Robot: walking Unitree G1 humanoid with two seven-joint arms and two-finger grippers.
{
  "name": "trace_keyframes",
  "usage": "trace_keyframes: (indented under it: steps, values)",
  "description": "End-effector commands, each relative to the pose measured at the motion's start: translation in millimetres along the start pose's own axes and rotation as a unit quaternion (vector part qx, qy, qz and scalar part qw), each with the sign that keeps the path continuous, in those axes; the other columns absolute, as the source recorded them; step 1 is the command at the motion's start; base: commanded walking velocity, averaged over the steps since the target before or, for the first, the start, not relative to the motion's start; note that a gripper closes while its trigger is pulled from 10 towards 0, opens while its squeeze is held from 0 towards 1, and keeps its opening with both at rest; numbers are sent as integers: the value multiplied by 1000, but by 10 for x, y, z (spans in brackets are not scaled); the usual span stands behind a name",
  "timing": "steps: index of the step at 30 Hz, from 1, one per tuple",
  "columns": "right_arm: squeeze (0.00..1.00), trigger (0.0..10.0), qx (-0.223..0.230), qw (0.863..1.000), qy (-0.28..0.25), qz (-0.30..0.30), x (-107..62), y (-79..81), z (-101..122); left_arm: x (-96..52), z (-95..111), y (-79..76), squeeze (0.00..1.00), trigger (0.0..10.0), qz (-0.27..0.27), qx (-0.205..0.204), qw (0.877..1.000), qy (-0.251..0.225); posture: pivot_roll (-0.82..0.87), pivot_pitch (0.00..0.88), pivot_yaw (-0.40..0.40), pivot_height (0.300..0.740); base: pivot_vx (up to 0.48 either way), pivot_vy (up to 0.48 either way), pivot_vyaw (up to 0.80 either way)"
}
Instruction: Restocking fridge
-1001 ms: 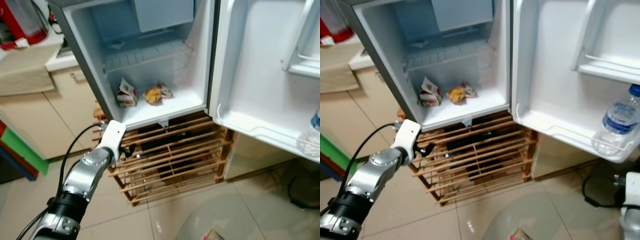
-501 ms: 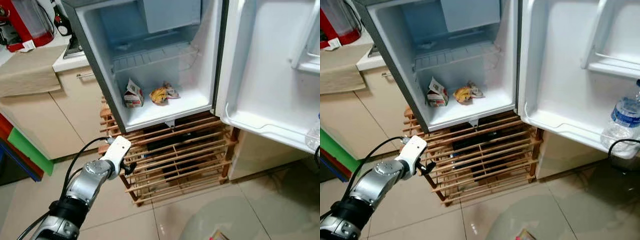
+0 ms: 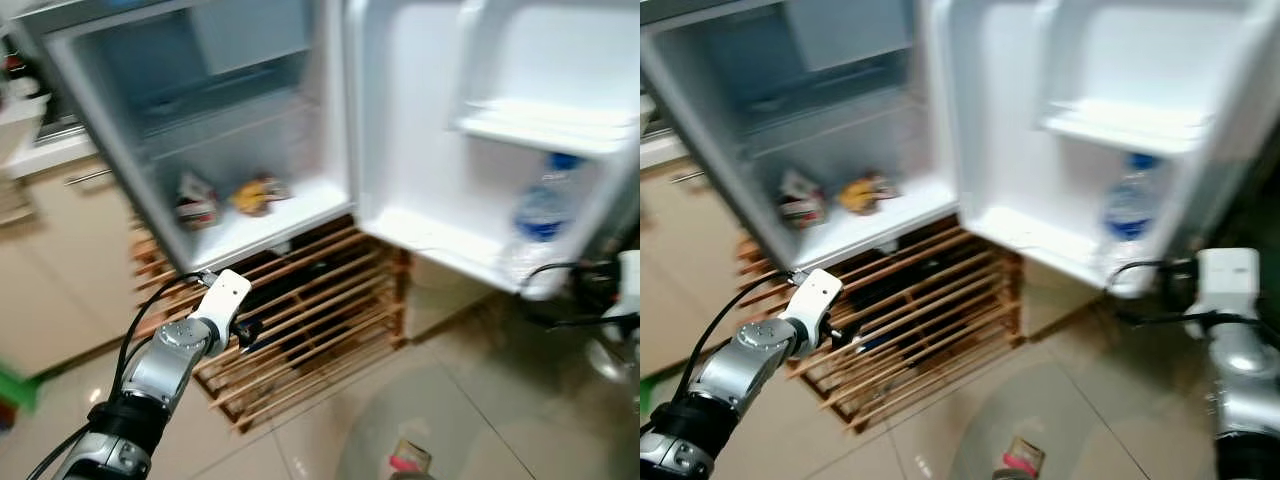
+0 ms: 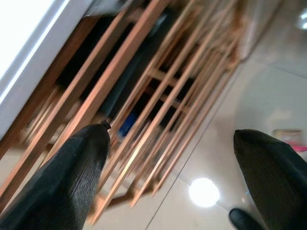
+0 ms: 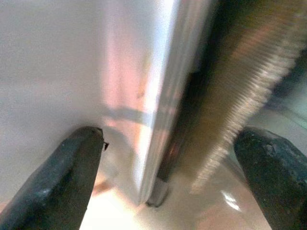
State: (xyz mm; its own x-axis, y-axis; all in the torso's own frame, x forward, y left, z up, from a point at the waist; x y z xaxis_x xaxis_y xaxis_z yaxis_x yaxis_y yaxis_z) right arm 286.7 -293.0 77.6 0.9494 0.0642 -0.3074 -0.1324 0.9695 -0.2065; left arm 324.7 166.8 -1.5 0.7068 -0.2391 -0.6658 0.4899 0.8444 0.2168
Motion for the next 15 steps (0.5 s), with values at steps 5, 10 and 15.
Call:
trace_keyframes:
  steps: [5,10,15]
  values:
    - [0,10000,15,962,180,205,-629,689,-943,-55,-490,27,0,10000,-6,-47,996,74,-173,0,111,740,0,0,0]
    - [0,10000,-43,929,315,190,-1049,525,-1570,-76,-743,148,0,10000,27,-144,983,110,-162,0,112,740,0,0,0]
    - [0,10000,-41,950,281,128,-793,448,-1423,-156,-1045,270,0,10000,76,-248,955,146,-158,0,111,740,0,0,0]
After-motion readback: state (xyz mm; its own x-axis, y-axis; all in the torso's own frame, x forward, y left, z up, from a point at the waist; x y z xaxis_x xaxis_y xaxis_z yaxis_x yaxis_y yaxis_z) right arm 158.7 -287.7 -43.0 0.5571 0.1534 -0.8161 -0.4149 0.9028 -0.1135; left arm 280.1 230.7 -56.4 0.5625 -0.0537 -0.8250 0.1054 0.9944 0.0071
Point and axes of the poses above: a point about 5 cm out from each wrist's last joint towards the gripper, its own x axis pointing out of the wrist towards the gripper, its own z axis along the axis of the wrist's last joint, y = z × x, the point moved 5 cm from there along x, pointing out of the wrist towards the gripper, and after that the axes turned 3 degrees about x, right-handed, at the moved point
